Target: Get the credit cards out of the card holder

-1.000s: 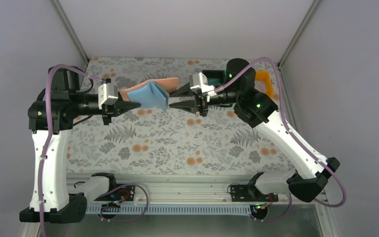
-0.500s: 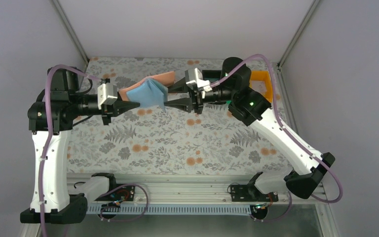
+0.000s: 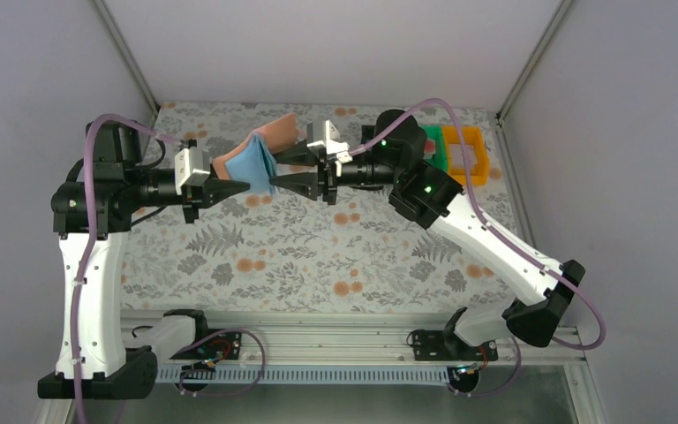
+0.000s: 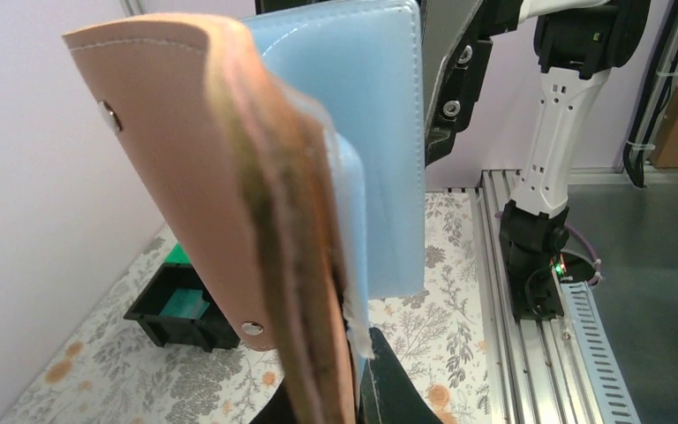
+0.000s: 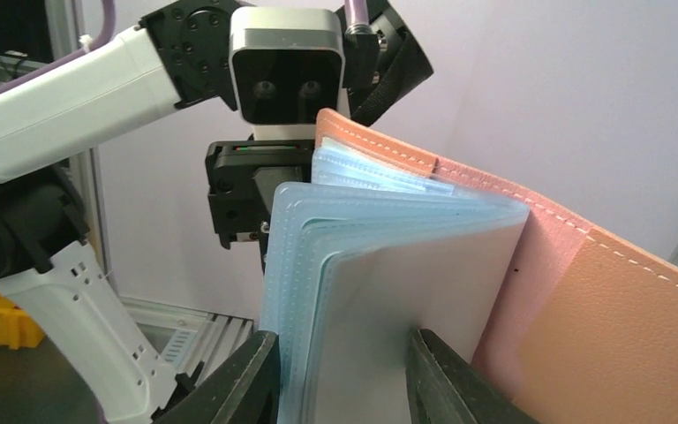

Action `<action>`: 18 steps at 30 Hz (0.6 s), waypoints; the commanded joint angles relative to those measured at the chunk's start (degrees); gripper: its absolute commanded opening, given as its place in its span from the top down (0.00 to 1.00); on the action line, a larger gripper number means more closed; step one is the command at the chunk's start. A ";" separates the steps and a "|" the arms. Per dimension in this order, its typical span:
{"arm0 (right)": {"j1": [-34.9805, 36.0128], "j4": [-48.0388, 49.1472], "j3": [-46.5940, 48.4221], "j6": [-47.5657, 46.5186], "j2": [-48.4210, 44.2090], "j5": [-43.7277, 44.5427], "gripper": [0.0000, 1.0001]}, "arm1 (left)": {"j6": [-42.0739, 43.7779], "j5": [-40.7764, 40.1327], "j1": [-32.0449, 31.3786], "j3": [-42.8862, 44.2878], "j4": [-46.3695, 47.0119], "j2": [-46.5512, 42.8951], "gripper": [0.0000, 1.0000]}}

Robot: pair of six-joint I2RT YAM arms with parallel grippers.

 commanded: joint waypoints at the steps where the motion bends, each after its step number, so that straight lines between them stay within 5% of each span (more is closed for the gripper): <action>1: 1.67 3.14 -0.49 1.86 0.13 8.51 0.63 | 0.64 3.43 0.14 -0.58 0.98 -0.86 0.98; 8: 2.38 2.12 0.05 4.03 1.28 20.16 0.70 | 0.71 3.51 0.29 -0.42 0.91 -0.95 0.98; 15: 2.43 0.51 -0.32 3.19 0.44 16.58 0.89 | 0.41 2.73 0.32 -1.25 1.80 -0.83 0.98; 18: 2.66 0.34 -0.19 4.25 0.41 15.92 0.96 | -7.96 -1.79 0.49 -3.04 8.93 -0.77 0.96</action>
